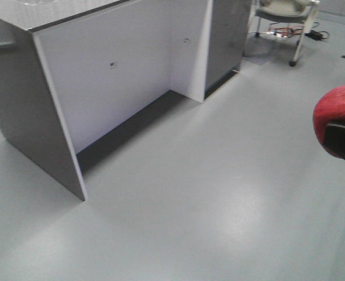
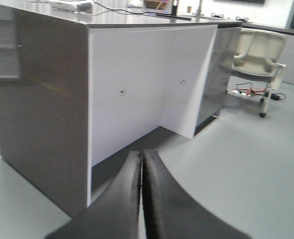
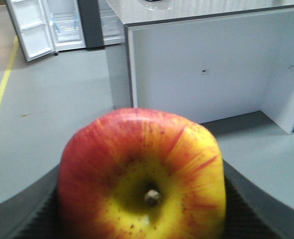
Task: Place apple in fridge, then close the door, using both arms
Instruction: 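Drive the base away from the counter toward the open fridge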
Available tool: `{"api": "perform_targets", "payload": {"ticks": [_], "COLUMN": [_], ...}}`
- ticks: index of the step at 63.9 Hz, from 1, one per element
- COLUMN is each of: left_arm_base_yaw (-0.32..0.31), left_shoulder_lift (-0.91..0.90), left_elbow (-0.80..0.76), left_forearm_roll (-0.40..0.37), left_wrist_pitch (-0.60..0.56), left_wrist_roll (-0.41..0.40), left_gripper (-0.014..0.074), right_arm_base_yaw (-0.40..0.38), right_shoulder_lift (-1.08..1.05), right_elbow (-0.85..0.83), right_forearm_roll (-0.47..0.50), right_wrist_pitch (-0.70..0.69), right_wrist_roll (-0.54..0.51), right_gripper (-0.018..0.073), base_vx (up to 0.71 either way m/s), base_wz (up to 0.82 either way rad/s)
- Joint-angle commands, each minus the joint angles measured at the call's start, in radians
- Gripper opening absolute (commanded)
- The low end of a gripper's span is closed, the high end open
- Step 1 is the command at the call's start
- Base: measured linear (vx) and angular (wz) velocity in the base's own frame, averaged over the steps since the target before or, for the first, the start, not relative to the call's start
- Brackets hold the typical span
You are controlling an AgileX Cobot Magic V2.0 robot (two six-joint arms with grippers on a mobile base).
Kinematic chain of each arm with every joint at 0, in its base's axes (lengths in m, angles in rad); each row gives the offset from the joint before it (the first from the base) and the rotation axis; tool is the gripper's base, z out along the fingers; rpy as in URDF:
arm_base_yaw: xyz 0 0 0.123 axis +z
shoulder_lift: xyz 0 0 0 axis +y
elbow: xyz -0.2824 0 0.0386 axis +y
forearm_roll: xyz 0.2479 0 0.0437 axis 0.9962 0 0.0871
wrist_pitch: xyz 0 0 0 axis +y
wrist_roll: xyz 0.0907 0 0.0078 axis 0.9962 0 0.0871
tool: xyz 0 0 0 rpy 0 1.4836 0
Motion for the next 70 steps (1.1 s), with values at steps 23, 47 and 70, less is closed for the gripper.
{"api": "perform_targets", "payload": {"ticks": [23,47,70], "left_arm_base_yaw": [0.001,0.001,0.001], "left_shoulder_lift": [-0.006,-0.006,-0.006], "left_elbow": [0.021,0.021,0.021], "left_forearm_roll": [0.004,0.004,0.004], "left_wrist_pitch": [-0.073,-0.073,-0.073], "left_wrist_roll": [-0.002,-0.002,-0.002], "left_gripper": [-0.0006,-0.0006,-0.0006], "right_arm_base_yaw": [-0.003,-0.003,-0.003], "right_shoulder_lift": [0.001,0.001,-0.001], "right_elbow": [-0.027,-0.027,-0.027], "right_forearm_roll": [0.05,0.05,0.05], "right_wrist_pitch": [-0.056,-0.056,-0.056], "right_wrist_roll": [-0.005,-0.005,-0.005], "right_gripper": [-0.0006,-0.0006,-0.0006], "base_vx": [0.0,0.01,0.02], "base_wz": [0.4,0.55,0.61]}}
